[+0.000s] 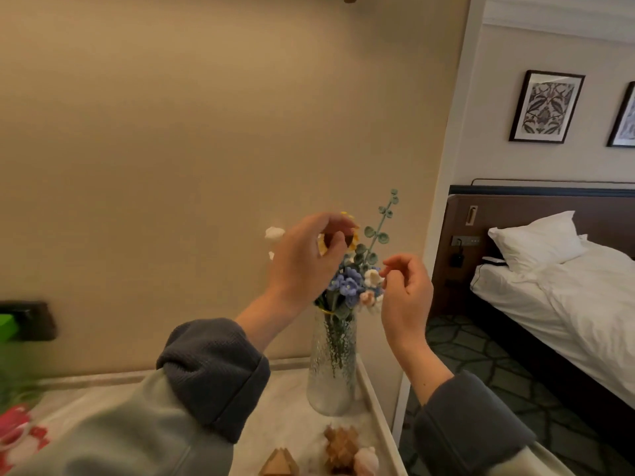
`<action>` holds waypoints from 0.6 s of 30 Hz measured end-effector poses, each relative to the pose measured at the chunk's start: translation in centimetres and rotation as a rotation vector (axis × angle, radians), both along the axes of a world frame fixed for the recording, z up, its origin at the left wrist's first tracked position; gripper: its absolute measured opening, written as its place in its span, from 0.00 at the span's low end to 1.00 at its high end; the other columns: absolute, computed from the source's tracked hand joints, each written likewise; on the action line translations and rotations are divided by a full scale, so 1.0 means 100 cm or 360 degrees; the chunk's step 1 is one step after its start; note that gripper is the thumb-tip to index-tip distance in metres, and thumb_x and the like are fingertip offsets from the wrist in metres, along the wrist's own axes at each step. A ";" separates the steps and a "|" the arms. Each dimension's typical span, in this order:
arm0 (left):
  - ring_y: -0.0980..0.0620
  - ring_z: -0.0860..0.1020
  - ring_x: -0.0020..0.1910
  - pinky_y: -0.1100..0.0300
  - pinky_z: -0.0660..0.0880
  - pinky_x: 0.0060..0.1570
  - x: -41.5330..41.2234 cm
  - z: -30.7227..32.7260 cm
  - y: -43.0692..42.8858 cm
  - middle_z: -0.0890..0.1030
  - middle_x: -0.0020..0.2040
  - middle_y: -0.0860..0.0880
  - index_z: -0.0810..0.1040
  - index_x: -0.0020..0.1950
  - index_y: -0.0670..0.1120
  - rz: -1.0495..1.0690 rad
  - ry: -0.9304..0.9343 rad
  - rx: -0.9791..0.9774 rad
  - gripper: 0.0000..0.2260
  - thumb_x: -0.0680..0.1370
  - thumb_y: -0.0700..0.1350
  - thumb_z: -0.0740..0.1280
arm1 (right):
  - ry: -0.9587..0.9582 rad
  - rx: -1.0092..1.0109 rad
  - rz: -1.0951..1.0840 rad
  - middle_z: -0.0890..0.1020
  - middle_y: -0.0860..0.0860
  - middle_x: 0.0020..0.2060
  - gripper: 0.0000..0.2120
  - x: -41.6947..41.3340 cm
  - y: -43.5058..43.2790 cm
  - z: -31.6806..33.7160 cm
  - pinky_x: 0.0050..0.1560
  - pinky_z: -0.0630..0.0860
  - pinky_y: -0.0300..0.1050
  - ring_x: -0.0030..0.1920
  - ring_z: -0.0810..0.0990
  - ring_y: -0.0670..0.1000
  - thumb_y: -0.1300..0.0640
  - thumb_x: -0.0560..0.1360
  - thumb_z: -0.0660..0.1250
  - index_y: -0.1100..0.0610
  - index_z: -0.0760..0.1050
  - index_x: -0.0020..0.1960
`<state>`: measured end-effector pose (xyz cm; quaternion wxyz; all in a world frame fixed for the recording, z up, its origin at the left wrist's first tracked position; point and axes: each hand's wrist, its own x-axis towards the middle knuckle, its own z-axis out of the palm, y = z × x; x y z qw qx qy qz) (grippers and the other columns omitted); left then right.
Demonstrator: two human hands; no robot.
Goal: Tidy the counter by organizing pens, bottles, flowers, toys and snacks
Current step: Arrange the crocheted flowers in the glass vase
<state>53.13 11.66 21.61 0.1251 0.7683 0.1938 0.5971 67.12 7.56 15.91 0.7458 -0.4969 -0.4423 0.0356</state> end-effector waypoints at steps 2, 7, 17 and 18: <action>0.59 0.82 0.43 0.62 0.79 0.44 -0.003 -0.025 -0.016 0.83 0.43 0.54 0.80 0.49 0.46 -0.0134 -0.0068 0.0133 0.08 0.76 0.37 0.63 | -0.0032 0.0021 0.0110 0.75 0.49 0.28 0.10 -0.005 -0.010 -0.014 0.33 0.69 0.43 0.30 0.72 0.51 0.64 0.71 0.56 0.56 0.74 0.36; 0.56 0.80 0.35 0.55 0.77 0.35 -0.005 -0.095 -0.028 0.81 0.37 0.56 0.79 0.45 0.50 -0.0169 0.0096 -0.0216 0.07 0.75 0.43 0.61 | -0.0093 -0.0208 0.0107 0.74 0.51 0.25 0.13 -0.008 -0.020 -0.064 0.30 0.68 0.48 0.27 0.71 0.52 0.64 0.71 0.57 0.55 0.73 0.31; 0.58 0.81 0.39 0.47 0.80 0.42 0.000 -0.162 0.011 0.82 0.38 0.57 0.75 0.44 0.63 0.0153 0.0190 -0.1194 0.06 0.69 0.53 0.61 | 0.0018 -0.0845 0.0223 0.79 0.50 0.39 0.10 0.001 0.014 -0.105 0.44 0.75 0.50 0.43 0.78 0.52 0.64 0.76 0.60 0.51 0.75 0.44; 0.58 0.80 0.39 0.48 0.80 0.42 0.001 -0.166 0.016 0.81 0.39 0.56 0.74 0.45 0.61 0.0191 0.0211 -0.1238 0.05 0.70 0.53 0.62 | 0.0044 -0.0890 0.0250 0.79 0.49 0.42 0.09 0.003 0.020 -0.107 0.46 0.74 0.46 0.45 0.78 0.51 0.63 0.77 0.60 0.50 0.73 0.47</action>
